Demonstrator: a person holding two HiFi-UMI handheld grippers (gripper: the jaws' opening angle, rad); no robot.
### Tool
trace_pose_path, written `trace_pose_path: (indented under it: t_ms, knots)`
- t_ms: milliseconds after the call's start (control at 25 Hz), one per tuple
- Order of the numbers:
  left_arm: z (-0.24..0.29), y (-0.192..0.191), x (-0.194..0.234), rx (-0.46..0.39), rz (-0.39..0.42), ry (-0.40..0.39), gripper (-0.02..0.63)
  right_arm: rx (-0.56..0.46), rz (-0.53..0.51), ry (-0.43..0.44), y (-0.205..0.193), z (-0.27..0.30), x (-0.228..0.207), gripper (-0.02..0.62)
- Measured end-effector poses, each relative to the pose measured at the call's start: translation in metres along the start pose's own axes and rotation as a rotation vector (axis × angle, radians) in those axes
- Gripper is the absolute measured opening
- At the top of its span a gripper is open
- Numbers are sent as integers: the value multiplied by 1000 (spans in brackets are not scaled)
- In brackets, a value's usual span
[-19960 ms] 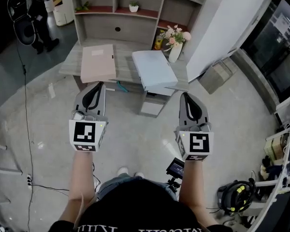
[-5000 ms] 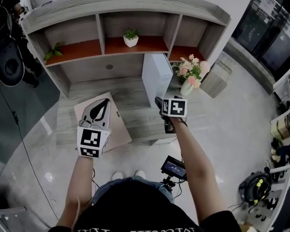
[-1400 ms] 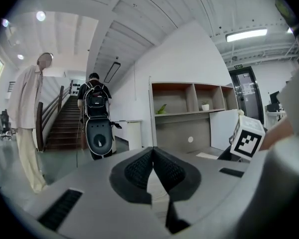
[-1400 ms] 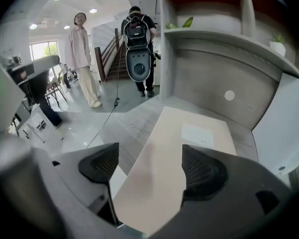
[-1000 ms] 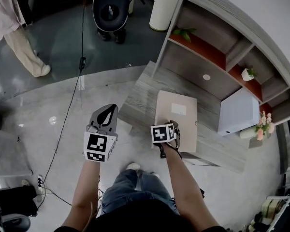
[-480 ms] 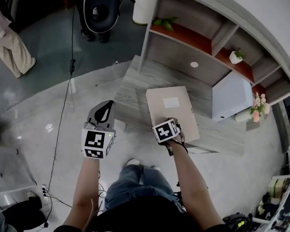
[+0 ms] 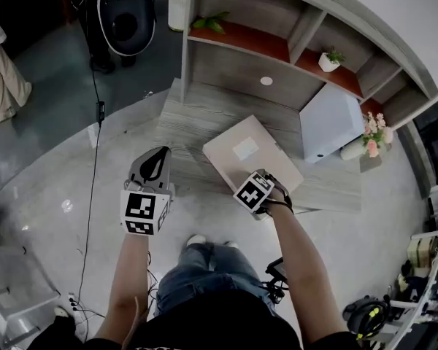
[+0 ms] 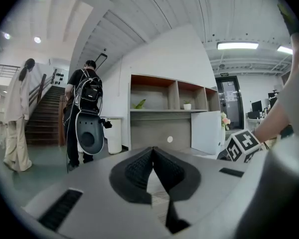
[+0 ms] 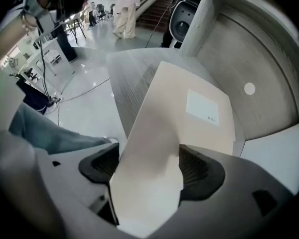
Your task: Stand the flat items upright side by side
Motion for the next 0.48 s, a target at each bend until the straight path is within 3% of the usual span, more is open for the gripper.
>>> trace_pose_path:
  t_ms: [240,480]
  knots:
    - [9,-1,-10,1,-2,-34,11,78,-82,-79,-32,1,-13,385]
    - [19,-3,-26,12,4,-92,11,20,-31,-184,-53,7,-17,383]
Point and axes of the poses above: the fingertips, and each gripper's own axes: z forward along the fingers, x to its left, y out of its top, the point moved 10 cm from there along -z, backward along the fingers, and after that the axes turned 12 degrees about z, right-handed, at the moved point
